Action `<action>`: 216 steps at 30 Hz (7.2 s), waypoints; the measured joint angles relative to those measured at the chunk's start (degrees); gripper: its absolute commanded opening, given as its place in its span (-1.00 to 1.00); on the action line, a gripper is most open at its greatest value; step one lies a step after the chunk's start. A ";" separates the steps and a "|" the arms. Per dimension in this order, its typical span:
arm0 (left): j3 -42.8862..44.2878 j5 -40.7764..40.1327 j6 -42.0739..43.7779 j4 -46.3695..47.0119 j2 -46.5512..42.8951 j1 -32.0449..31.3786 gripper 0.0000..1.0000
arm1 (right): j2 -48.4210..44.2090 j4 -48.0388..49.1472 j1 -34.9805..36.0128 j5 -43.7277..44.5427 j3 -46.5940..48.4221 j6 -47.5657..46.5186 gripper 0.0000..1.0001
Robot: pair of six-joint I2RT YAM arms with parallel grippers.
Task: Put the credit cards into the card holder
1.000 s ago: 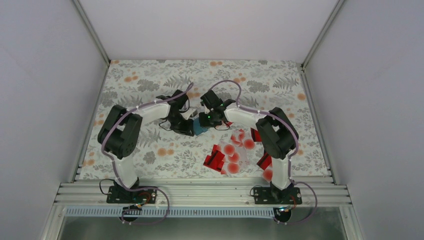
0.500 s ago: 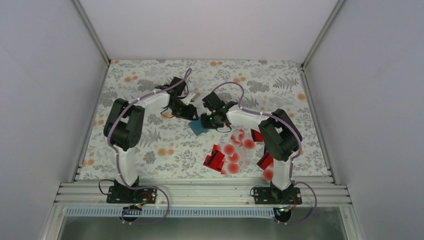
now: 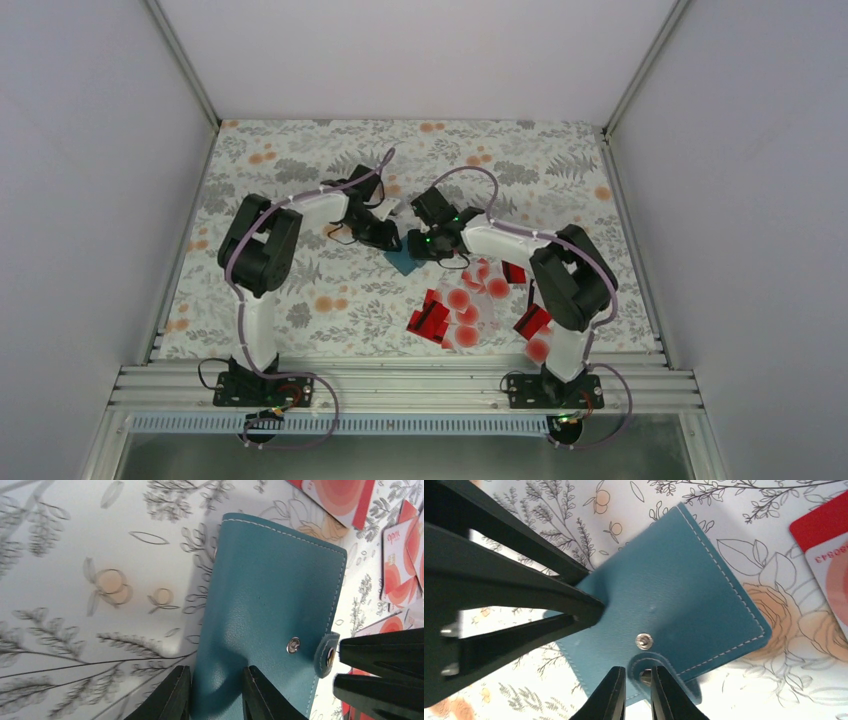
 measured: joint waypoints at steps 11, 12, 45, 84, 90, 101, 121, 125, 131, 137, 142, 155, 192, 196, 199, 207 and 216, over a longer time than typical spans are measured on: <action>-7.32 -2.32 -6.29 1.66 -5.31 -2.78 -0.56 | -10.54 -0.35 0.02 1.53 -5.81 1.49 -0.69; -7.65 -2.45 -6.62 1.51 -5.55 -2.89 -0.55 | -11.52 -0.50 0.02 1.66 -6.67 1.75 -0.68; -9.77 -0.83 -2.34 1.09 -7.30 -3.50 -0.31 | -15.21 15.34 0.04 -10.14 -22.62 10.99 -0.65; -9.79 -3.06 -1.75 2.19 -7.02 -5.42 -0.48 | -9.88 19.12 0.04 -10.43 -19.91 10.91 -0.65; -9.92 -2.47 -2.08 3.06 -6.73 -5.77 -0.50 | -8.68 21.68 0.04 -11.47 -19.91 11.04 -0.65; -11.04 -1.84 -3.26 5.03 -6.84 -5.66 -0.55 | -8.96 24.68 0.04 -9.99 -21.40 11.08 -0.66; -10.93 -1.33 -3.91 5.42 -6.56 -5.75 -0.55 | -15.85 14.38 2.56 -2.60 -17.86 7.54 -0.70; -10.91 -1.36 -3.91 5.40 -6.56 -5.77 -0.55 | -15.85 9.20 5.27 -0.96 -17.22 7.48 -0.69; -10.91 -1.38 -3.91 5.42 -6.56 -5.79 -0.56 | -15.69 4.15 7.32 1.64 -17.22 7.87 -0.68; -10.91 -1.38 -3.91 5.42 -6.56 -5.79 -0.55 | -12.59 2.19 7.61 4.09 -16.13 8.33 -0.67; -10.93 -1.40 -3.91 5.42 -6.56 -5.81 -0.55 | -9.40 1.77 7.61 5.66 -13.35 8.35 -0.67; -10.93 -1.60 -3.91 5.44 -6.56 -6.01 -0.56 | -7.91 2.12 7.61 6.27 -12.15 7.87 -0.67; -10.97 -2.60 -3.89 5.81 -6.67 -6.75 -0.56 | -4.11 8.74 6.14 3.67 -9.99 4.15 -0.73; -10.93 -2.62 -3.87 5.75 -6.67 -6.78 -0.56 | -6.25 17.09 4.28 -0.33 -15.89 2.80 -0.76; -10.95 -2.54 -3.82 5.75 -6.60 -6.91 -0.57 | -8.00 27.30 1.68 -6.21 -22.45 1.49 -0.83; -10.51 -2.62 -3.48 5.27 -6.36 -7.08 -0.57 | -5.14 49.75 -4.57 -22.32 -32.41 -0.24 -0.92; -8.44 -3.15 -3.43 2.56 -5.44 -7.26 -0.57 | 3.15 62.10 -9.46 -37.20 -32.74 -0.07 -0.92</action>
